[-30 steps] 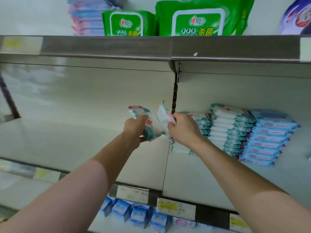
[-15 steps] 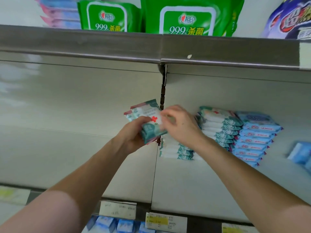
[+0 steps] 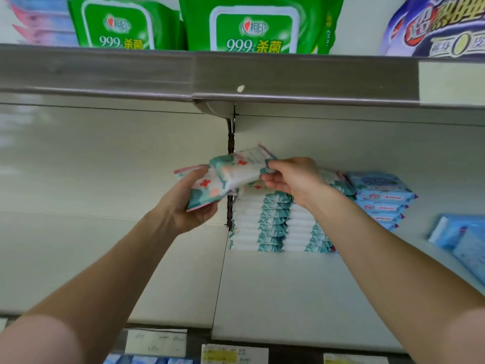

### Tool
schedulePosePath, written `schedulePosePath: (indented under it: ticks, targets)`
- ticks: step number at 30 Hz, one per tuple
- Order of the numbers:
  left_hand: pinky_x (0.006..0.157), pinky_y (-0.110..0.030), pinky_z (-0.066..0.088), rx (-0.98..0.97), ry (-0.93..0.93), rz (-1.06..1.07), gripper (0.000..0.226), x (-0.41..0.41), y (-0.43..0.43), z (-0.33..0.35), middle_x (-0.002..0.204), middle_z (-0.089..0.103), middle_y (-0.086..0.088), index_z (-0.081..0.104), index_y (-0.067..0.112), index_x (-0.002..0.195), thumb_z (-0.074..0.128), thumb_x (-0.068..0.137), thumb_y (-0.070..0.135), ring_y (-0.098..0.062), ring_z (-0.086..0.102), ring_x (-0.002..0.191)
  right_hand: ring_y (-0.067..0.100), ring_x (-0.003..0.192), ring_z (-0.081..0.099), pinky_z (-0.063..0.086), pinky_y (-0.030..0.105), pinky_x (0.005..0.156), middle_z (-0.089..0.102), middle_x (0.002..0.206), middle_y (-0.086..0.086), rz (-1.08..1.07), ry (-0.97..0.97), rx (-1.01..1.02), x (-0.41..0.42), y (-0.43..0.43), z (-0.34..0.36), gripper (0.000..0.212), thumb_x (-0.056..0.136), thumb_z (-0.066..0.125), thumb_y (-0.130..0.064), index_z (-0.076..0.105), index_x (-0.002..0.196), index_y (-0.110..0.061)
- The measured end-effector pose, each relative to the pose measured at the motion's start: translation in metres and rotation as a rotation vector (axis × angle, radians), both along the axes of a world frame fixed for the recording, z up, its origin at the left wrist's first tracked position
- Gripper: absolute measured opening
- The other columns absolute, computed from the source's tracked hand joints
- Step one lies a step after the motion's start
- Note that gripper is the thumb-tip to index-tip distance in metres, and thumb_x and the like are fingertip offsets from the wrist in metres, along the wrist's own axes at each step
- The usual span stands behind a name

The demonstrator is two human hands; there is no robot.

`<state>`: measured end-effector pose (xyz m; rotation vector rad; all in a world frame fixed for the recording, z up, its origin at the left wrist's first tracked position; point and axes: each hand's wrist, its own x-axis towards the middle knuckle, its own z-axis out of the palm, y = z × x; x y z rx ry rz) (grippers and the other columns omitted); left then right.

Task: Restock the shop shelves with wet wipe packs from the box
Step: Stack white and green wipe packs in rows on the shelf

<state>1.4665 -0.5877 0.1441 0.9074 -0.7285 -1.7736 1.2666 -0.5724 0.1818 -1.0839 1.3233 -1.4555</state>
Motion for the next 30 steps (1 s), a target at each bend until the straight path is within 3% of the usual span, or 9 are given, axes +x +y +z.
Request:
schedulePosePath:
  ticks: [4, 9, 11, 15, 17, 20, 23, 26, 30]
  targets:
    - [0.062, -0.029, 0.057, -0.049, 0.065, -0.002, 0.016, -0.012, -0.001, 0.005, 0.086, 0.07, -0.009, 0.061, 0.012, 0.095, 0.064, 0.086, 0.025, -0.022, 0.066, 0.075, 0.012, 0.052, 0.067, 0.055, 0.02, 0.051, 0.067, 0.067, 0.01, -0.123, -0.011, -0.018, -0.01, -0.005, 0.002, 0.015, 0.091, 0.062, -0.007, 0.056, 0.077, -0.006]
    - [0.078, -0.058, 0.053, -0.062, 0.253, -0.048, 0.022, -0.026, 0.0, 0.008, 0.109, 0.063, -0.02, 0.057, 0.005, 0.107, 0.057, 0.089, 0.017, -0.037, 0.06, 0.111, 0.017, 0.059, 0.068, 0.059, 0.026, 0.059, 0.066, 0.07, 0.013, -0.2, -0.054, -0.013, -0.02, -0.012, -0.002, 0.016, 0.091, 0.059, -0.002, 0.052, 0.077, -0.004]
    - [0.077, -0.055, 0.054, -0.1, 0.21, -0.101, 0.017, -0.035, -0.001, 0.013, 0.107, 0.066, -0.02, 0.059, 0.005, 0.105, 0.055, 0.092, 0.014, -0.036, 0.063, 0.105, 0.017, 0.057, 0.069, 0.059, 0.026, 0.058, 0.066, 0.07, 0.012, -0.177, -0.014, 0.005, -0.019, -0.014, -0.005, 0.014, 0.091, 0.058, 0.0, 0.054, 0.077, -0.002]
    - [0.056, -0.041, 0.059, -0.132, -0.093, -0.087, 0.008, -0.047, -0.017, 0.023, 0.089, 0.071, -0.014, 0.06, 0.008, 0.096, 0.053, 0.095, 0.006, -0.024, 0.071, 0.065, 0.013, 0.048, 0.067, 0.054, 0.021, 0.047, 0.066, 0.089, 0.019, -0.077, 0.098, 0.087, -0.022, -0.018, -0.006, 0.008, 0.091, 0.057, 0.002, 0.056, 0.098, 0.006]
    - [0.05, -0.04, 0.058, -0.125, -0.192, -0.09, 0.007, -0.05, -0.026, 0.026, 0.093, 0.069, -0.014, 0.059, 0.008, 0.098, 0.055, 0.094, 0.005, -0.025, 0.07, 0.066, 0.013, 0.05, 0.067, 0.055, 0.023, 0.049, 0.068, 0.09, 0.018, -0.089, 0.336, 0.121, -0.03, -0.023, -0.009, 0.006, 0.091, 0.055, 0.001, 0.059, 0.096, 0.004]
    - [0.049, -0.041, 0.058, -0.117, -0.266, -0.115, 0.01, -0.054, -0.037, 0.025, 0.095, 0.068, -0.014, 0.058, 0.007, 0.103, 0.055, 0.094, 0.004, -0.027, 0.068, 0.074, 0.023, 0.069, 0.07, 0.059, 0.036, 0.073, 0.073, 0.073, 0.008, -0.146, 0.879, 0.122, -0.038, -0.026, -0.013, 0.016, 0.086, 0.058, -0.013, 0.068, 0.077, -0.003]
    - [0.05, -0.039, 0.059, -0.099, -0.332, -0.14, 0.009, -0.057, -0.043, 0.023, 0.091, 0.069, -0.013, 0.058, 0.009, 0.102, 0.055, 0.094, 0.005, -0.024, 0.07, 0.064, 0.026, 0.075, 0.062, 0.047, 0.027, 0.068, 0.067, 0.077, 0.003, -0.222, 1.259, 0.108, -0.036, -0.02, -0.013, 0.02, 0.086, 0.06, -0.028, 0.068, 0.081, -0.01]
    - [0.045, -0.034, 0.057, -0.073, -0.412, -0.141, 0.004, -0.057, -0.048, 0.019, 0.086, 0.069, -0.012, 0.058, 0.009, 0.097, 0.057, 0.094, 0.007, -0.022, 0.07, 0.056, 0.026, 0.074, 0.052, 0.035, 0.026, 0.065, 0.051, 0.072, 0.001, -0.256, 1.471, 0.045, -0.033, -0.014, -0.014, 0.012, 0.088, 0.058, -0.027, 0.059, 0.082, -0.017]
    - [0.041, -0.033, 0.054, -0.059, -0.444, -0.128, 0.003, -0.056, -0.049, 0.016, 0.082, 0.07, -0.012, 0.057, 0.009, 0.095, 0.058, 0.093, 0.007, -0.022, 0.069, 0.053, 0.023, 0.073, 0.046, 0.032, 0.026, 0.066, 0.047, 0.073, -0.001, -0.246, 1.581, 0.017, -0.027, -0.014, -0.015, 0.009, 0.09, 0.056, -0.019, 0.05, 0.083, -0.018]
